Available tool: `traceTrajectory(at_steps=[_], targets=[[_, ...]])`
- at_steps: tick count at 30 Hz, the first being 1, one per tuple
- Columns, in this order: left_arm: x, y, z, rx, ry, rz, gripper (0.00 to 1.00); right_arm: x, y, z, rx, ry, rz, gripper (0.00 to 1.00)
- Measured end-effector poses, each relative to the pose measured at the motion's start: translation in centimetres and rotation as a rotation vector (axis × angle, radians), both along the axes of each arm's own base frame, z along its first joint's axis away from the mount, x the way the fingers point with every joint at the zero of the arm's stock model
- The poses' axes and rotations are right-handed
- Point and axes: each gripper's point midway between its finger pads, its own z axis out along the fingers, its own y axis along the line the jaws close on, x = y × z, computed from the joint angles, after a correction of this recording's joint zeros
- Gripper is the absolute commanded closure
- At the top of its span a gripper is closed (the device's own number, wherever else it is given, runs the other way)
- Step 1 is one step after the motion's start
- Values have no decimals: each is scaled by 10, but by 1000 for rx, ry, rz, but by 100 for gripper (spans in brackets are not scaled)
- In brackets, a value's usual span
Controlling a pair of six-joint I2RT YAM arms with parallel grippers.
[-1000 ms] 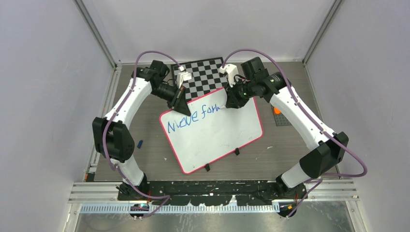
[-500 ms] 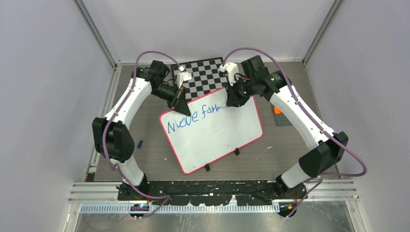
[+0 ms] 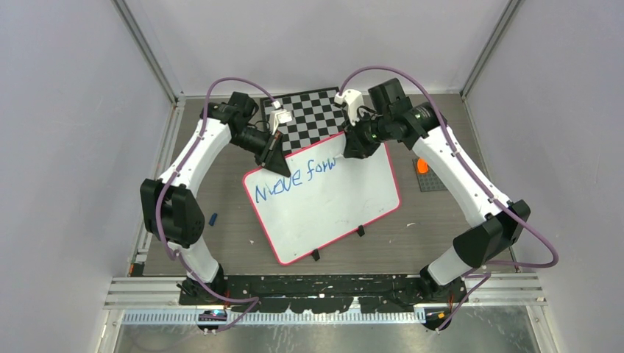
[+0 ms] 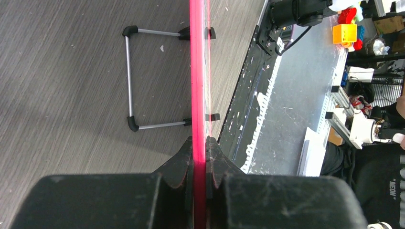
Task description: Write a sentence on the whiteboard
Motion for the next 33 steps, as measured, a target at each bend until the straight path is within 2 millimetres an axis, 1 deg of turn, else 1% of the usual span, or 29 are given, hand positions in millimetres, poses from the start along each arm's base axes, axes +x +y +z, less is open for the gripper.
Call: traceTrajectory(at_steps=[8,18,20,26,33], targets=[[-1,-1,0,0,-2,-3,100,-8,0,1,22,37,19,100],[-2,-1,0,-2,-4,-4,100,2,-23,13,88,39,-37,100],[-2,-1,0,-3,-4,-4,100,2,-24,14,93,35,-43,100],[-2,-1,0,-3,-4,-5,100,4,-25,5,94,47,-70,100],[-3,-1,0,-5,-4,-6,100,9,-23,4,103,38,-88,100]])
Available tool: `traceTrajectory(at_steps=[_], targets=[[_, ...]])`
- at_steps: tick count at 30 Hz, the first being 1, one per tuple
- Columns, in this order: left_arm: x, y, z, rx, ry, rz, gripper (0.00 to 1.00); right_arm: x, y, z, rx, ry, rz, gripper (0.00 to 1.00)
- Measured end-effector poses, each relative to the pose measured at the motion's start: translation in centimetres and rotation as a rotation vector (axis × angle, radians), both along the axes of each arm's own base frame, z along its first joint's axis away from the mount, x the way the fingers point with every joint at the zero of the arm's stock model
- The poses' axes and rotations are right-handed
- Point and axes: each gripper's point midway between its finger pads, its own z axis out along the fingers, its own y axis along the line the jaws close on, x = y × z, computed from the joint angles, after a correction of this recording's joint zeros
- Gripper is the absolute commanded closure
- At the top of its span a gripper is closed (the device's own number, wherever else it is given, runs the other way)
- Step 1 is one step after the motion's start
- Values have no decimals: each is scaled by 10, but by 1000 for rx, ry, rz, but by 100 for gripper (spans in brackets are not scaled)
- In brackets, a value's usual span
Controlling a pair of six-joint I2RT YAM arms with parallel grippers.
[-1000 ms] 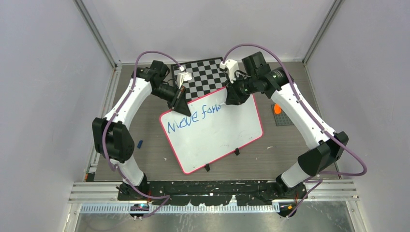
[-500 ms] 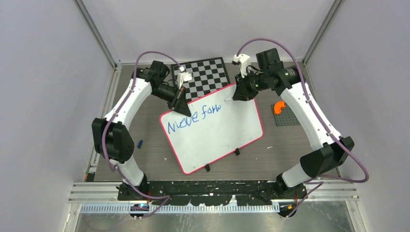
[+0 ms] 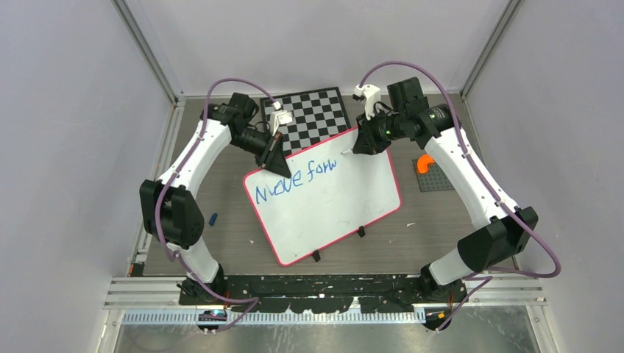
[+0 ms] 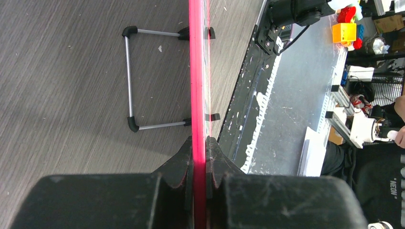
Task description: Write a sentence on the whiteboard
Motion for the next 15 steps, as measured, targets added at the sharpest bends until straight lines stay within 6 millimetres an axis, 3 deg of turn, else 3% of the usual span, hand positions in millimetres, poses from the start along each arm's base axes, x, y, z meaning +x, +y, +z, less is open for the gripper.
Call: traceTrajectory(at_steps=[15], targets=[[0,0,0,-1,1,-1,100,-3,3,-6,-21,5,6,100]])
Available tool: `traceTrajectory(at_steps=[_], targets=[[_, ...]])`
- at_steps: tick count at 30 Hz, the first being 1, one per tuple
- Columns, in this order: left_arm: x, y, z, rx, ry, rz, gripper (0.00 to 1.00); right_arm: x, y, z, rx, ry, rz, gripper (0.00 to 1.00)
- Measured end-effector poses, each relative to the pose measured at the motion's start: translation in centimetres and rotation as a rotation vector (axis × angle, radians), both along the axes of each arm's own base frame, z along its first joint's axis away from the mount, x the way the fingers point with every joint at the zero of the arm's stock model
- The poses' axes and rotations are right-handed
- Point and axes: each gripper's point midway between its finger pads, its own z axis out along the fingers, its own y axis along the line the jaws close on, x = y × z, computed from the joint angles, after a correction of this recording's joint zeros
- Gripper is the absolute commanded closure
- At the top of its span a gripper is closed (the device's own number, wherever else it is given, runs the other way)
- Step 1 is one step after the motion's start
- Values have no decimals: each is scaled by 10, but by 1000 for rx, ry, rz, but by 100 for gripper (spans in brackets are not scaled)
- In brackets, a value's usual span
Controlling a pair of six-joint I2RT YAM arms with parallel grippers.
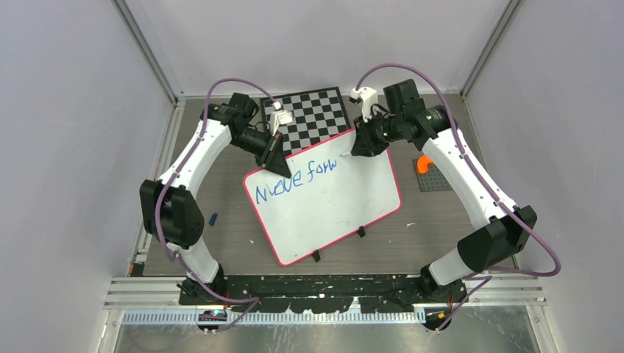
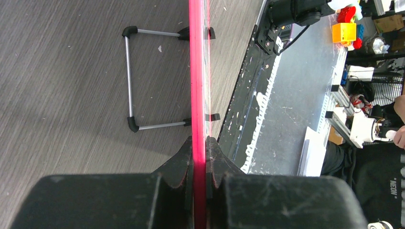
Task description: Write a sentence on the whiteboard
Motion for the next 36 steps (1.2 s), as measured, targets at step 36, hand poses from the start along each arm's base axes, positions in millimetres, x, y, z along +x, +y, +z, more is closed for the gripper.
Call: traceTrajectory(at_steps=[36], targets=[[-1,1,-2,5,6,2,100,-14,6,-26,-55,51,34,100]])
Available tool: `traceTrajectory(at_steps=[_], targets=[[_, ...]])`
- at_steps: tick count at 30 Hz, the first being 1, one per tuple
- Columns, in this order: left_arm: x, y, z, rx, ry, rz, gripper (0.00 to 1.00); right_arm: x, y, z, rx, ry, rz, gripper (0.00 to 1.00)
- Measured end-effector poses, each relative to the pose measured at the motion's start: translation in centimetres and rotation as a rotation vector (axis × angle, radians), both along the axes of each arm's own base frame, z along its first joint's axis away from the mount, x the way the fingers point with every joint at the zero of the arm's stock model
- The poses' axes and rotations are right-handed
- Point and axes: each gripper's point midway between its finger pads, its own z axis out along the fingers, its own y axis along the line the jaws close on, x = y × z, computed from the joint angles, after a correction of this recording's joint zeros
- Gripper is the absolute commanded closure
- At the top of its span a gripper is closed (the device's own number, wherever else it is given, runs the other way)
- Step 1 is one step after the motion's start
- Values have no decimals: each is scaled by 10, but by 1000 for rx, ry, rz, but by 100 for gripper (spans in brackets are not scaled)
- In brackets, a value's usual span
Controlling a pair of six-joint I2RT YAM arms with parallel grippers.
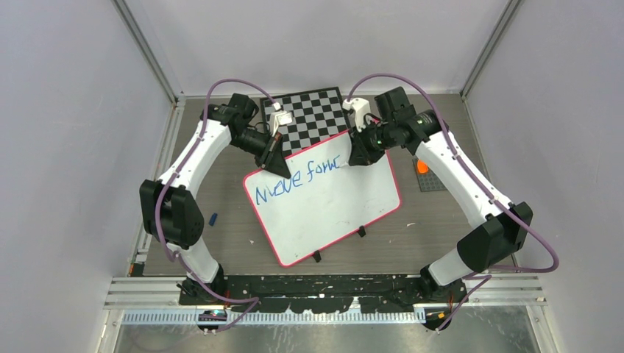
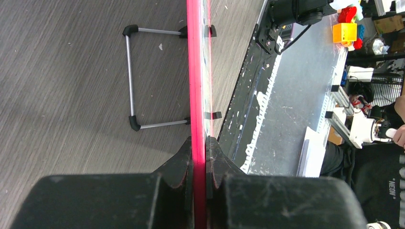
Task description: Write a sentence on the whiteboard
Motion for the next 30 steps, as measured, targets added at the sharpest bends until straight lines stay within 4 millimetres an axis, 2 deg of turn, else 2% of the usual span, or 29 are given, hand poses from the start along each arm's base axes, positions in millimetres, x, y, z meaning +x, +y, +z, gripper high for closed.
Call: traceTrajectory(at_steps=[5,15,23,30], targets=[[0,0,0,0,0,0,100,3,-6,2,-4,-4,-16,100],[0,0,0,0,1,0,100,17,-6,20,7,-68,-39,100],[0,0,0,1,1,0,100,17,-6,18,7,-67,-38,100],[0,0,0,1,2,0,100,7,-11,4,-19,-24,-31,100]])
